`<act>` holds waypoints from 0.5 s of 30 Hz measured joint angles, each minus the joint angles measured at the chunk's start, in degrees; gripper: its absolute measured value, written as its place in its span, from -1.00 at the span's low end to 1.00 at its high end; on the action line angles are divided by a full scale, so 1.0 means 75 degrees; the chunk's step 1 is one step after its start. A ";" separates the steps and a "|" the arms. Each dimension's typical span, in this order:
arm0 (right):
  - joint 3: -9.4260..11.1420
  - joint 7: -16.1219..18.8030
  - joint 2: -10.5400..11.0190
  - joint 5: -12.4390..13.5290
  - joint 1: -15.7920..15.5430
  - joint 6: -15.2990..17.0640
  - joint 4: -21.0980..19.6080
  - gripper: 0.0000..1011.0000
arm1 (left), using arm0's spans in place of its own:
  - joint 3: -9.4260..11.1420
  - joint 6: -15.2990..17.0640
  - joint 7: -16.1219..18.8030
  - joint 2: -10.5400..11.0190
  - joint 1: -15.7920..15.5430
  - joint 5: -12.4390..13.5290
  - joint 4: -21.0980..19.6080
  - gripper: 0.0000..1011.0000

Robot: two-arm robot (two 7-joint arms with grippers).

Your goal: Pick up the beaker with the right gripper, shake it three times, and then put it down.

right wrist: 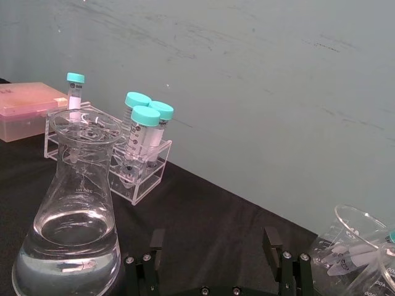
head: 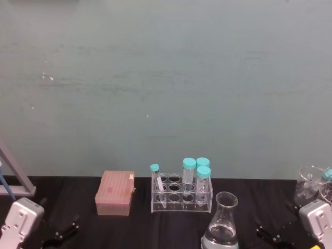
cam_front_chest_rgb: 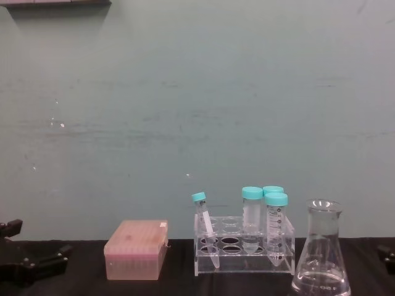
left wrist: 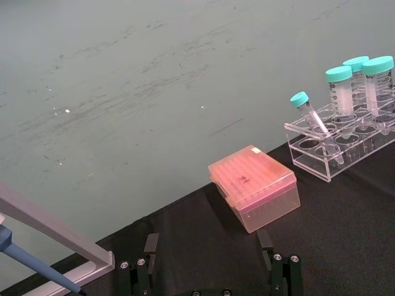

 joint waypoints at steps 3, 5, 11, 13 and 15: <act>0.0000 0.0000 -0.0001 0.0000 0.0000 0.0000 0.0000 0.98 | 0.0000 0.0000 0.0000 0.0000 0.0000 0.0000 0.0000 0.98; 0.0000 0.0000 -0.0001 0.0000 0.0000 0.0000 0.0000 0.98 | 0.0000 0.0000 0.0000 0.0000 0.0000 0.0000 0.0000 0.98; 0.0000 0.0000 0.0000 0.0000 0.0000 0.0000 0.0000 0.98 | 0.0000 0.0000 0.0000 0.0000 0.0000 0.0000 0.0000 0.98; 0.0000 -0.0001 0.0000 0.0000 0.0000 0.0000 0.0000 0.98 | 0.0000 0.0000 0.0000 0.0000 0.0000 0.0000 0.0000 0.98; 0.0000 0.0000 0.0000 0.0000 0.0000 0.0000 0.0000 0.98 | 0.0000 0.0000 0.0000 0.0000 0.0000 0.0000 0.0000 0.98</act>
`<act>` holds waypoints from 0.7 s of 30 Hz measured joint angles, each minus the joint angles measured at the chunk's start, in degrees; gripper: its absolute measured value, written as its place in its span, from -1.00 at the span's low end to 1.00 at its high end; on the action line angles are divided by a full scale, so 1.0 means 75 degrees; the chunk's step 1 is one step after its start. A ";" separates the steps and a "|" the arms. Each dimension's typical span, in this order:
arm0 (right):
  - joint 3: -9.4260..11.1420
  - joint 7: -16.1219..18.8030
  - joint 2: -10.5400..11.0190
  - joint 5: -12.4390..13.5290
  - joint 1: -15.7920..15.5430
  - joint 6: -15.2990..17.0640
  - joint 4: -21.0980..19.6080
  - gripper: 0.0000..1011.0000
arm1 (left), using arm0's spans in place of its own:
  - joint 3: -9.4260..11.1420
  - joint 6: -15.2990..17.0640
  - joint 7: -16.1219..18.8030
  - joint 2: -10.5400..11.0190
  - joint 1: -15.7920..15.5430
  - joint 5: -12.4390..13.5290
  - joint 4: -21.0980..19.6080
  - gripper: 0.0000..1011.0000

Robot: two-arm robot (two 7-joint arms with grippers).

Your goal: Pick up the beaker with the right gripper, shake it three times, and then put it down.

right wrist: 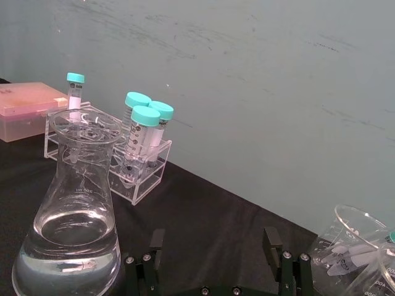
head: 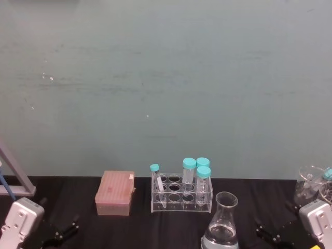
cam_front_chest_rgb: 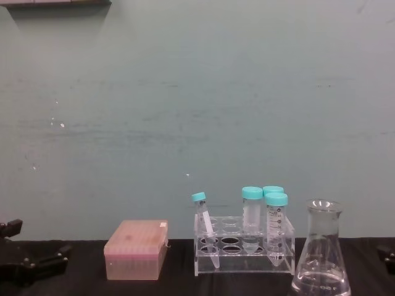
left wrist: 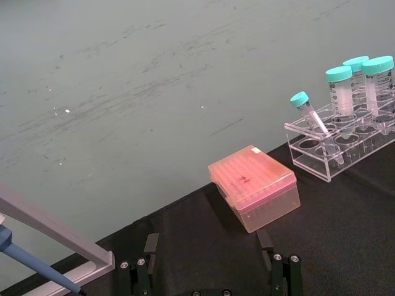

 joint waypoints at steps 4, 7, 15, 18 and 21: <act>0.0003 0.0001 -0.0002 -0.0002 0.0000 -0.0001 0.0001 0.98 | 0.0000 0.0000 0.0000 0.0000 0.0000 0.0000 0.0000 0.98; 0.0072 -0.0001 -0.0076 -0.0072 0.0100 -0.0112 0.0112 0.98 | 0.0000 0.0000 0.0000 0.0000 0.0000 0.0000 0.0000 0.98; 0.0421 -0.0018 -0.0632 -0.0203 0.0874 -0.0677 0.0504 0.98 | 0.0000 0.0000 0.0000 0.0000 0.0000 0.0000 0.0000 0.98; 0.0509 0.0123 -0.0746 -0.0071 0.0953 -0.0859 0.0439 0.98 | 0.0000 0.0000 0.0000 0.0000 0.0000 0.0000 0.0000 0.98; 0.0653 0.0502 -0.0868 0.0291 0.0961 -0.1101 0.0197 0.98 | 0.0000 0.0000 0.0000 0.0000 0.0000 0.0000 0.0000 0.98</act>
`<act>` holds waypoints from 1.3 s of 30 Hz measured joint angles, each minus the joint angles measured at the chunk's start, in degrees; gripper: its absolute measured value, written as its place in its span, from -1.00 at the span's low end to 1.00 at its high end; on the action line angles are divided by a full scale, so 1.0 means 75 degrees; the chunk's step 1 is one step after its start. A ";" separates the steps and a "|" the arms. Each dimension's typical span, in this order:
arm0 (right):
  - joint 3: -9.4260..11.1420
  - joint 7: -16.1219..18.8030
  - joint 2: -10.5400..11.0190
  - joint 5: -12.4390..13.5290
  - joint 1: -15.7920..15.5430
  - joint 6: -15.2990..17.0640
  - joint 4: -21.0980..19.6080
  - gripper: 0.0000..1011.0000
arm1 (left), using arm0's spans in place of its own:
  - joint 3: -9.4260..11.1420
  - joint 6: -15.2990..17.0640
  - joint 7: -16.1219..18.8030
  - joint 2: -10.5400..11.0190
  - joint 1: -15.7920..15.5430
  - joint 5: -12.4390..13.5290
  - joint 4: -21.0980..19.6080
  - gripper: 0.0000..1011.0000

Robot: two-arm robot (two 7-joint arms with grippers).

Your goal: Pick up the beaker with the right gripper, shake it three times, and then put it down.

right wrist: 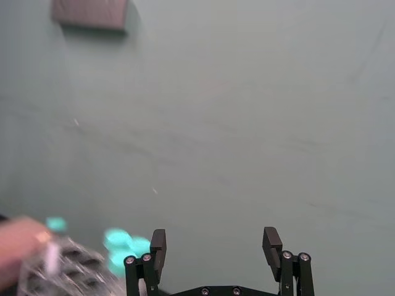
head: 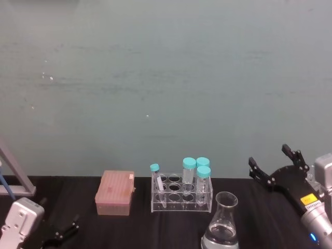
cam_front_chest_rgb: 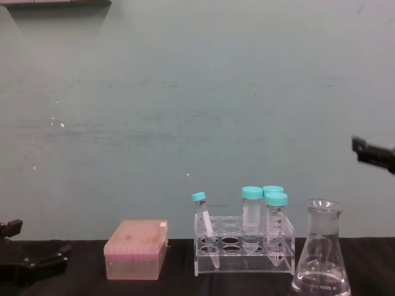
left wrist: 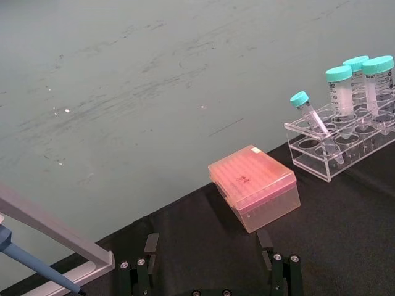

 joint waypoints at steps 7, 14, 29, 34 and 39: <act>0.0142 0.0743 -0.0011 0.0706 -0.0298 0.0060 -0.0611 0.98 | 0.0000 0.0000 0.0000 0.0000 0.0000 0.0000 0.0000 0.98; 0.0179 0.1471 0.0257 0.1188 -0.0906 0.0611 -0.1365 0.98 | 0.0000 0.0000 0.0000 0.0000 0.0001 0.0000 0.0000 0.98; 0.0311 0.1475 0.0337 0.1305 -0.1480 0.2091 -0.1614 0.98 | 0.0000 0.0000 0.0000 0.0000 0.0000 0.0000 0.0000 0.98; 0.0297 0.1608 0.0265 0.1284 -0.1488 0.2357 -0.1552 0.98 | 0.0000 0.0000 0.0000 0.0000 0.0000 0.0000 0.0000 0.98; 0.0272 0.1660 0.0143 0.1170 -0.1403 0.2492 -0.1444 0.98 | 0.0000 0.0000 0.0000 0.0000 0.0000 0.0000 0.0000 0.98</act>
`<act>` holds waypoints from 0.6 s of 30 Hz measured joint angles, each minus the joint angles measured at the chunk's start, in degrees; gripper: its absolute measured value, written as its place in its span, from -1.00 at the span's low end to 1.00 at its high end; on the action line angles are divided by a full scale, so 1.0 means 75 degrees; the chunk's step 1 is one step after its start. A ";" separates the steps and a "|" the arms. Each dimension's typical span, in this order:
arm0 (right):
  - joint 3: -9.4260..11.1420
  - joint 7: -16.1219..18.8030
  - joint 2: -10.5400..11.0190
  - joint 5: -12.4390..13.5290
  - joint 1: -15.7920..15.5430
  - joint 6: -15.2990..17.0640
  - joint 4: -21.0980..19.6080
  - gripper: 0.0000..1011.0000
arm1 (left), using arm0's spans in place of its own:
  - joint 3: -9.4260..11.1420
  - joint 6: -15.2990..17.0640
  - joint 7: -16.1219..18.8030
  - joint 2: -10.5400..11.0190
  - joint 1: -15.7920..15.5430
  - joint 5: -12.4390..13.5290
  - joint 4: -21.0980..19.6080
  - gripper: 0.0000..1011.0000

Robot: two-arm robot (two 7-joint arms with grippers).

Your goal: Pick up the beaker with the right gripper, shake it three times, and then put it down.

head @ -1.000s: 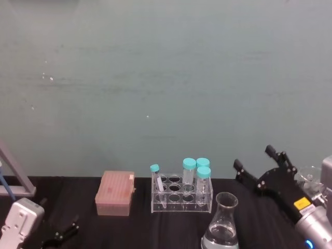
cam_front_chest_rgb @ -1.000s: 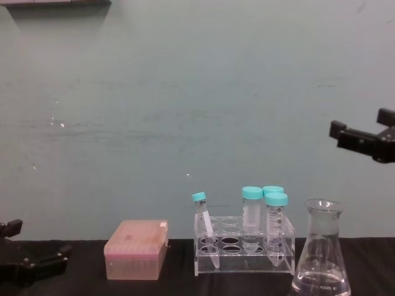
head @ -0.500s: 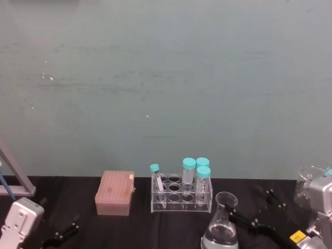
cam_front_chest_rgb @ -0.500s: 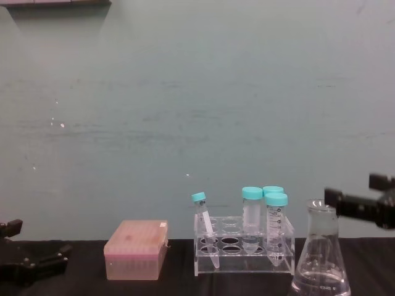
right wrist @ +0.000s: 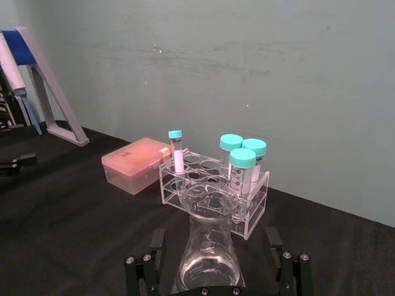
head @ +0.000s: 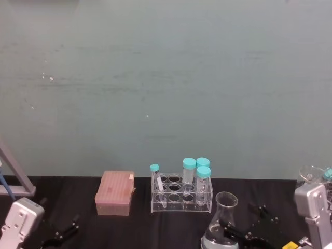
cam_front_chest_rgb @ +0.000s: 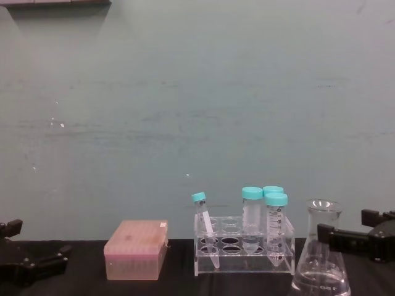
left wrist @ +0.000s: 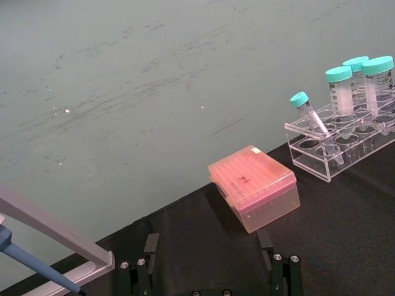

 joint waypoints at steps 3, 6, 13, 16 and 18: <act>-0.0005 -0.0008 -0.0119 -0.0064 0.0085 0.0125 0.0116 0.98 | 0.0000 0.0000 0.0000 0.0001 0.0000 0.0000 0.0000 0.98; -0.0001 -0.0041 -0.0282 -0.0121 0.0200 0.0255 0.0278 0.98 | 0.0000 0.0000 0.0000 0.0000 0.0000 0.0000 0.0000 0.98; -0.0025 -0.0070 -0.0609 -0.0304 0.0472 0.0358 0.0680 0.98 | 0.0000 0.0000 0.0000 0.0001 0.0000 0.0000 0.0000 0.98; -0.0053 -0.0065 -0.0747 -0.0399 0.0587 0.0359 0.0864 0.98 | 0.0000 0.0000 0.0000 0.0000 0.0000 0.0000 0.0000 0.98; -0.0063 -0.0055 -0.0842 -0.0460 0.0659 0.0358 0.0991 0.98 | 0.0000 0.0000 0.0000 0.0000 0.0000 0.0000 0.0000 0.98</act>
